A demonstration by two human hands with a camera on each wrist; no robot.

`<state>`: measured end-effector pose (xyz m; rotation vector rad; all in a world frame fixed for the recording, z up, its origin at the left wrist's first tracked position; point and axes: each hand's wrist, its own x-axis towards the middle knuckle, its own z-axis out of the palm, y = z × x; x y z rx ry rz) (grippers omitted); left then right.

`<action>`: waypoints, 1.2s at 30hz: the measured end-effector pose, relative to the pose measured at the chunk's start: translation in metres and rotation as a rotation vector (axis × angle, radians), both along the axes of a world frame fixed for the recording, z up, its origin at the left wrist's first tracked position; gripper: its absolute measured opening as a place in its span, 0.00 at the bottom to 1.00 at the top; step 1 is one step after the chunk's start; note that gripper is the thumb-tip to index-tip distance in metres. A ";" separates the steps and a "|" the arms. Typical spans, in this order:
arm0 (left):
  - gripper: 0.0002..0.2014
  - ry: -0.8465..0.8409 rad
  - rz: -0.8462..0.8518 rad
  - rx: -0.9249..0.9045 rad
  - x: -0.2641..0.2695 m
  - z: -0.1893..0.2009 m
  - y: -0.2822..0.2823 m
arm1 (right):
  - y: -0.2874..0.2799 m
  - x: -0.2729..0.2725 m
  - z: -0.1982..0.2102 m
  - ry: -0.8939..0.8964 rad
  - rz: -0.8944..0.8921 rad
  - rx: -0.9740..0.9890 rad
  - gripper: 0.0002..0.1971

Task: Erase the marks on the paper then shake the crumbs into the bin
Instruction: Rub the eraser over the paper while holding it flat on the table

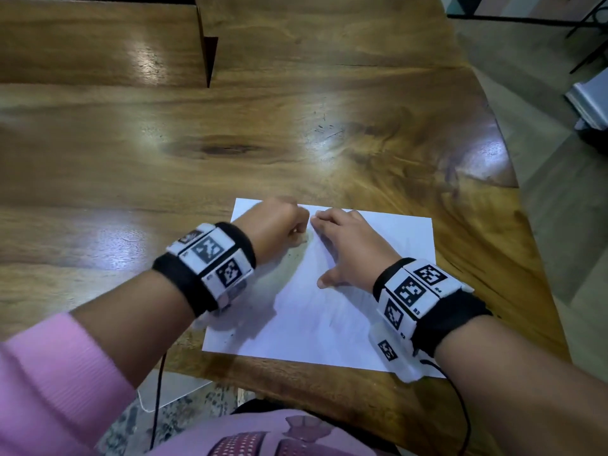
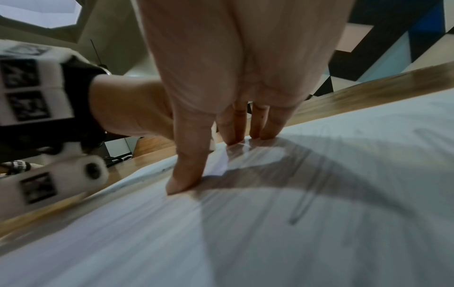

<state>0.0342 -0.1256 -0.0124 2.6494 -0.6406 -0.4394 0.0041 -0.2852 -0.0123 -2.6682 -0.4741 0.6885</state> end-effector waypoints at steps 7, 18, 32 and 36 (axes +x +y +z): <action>0.01 0.187 -0.176 0.003 -0.044 0.003 0.021 | 0.000 0.000 0.002 0.001 0.009 -0.001 0.51; 0.05 0.109 -0.270 0.090 -0.061 0.005 0.020 | 0.000 0.000 -0.001 0.002 -0.004 -0.017 0.52; 0.02 0.216 -0.105 0.002 -0.054 0.008 0.030 | 0.000 0.000 0.000 0.007 0.010 -0.030 0.52; 0.03 0.021 0.021 -0.083 -0.026 0.001 0.024 | 0.001 0.000 0.001 0.004 0.012 -0.036 0.52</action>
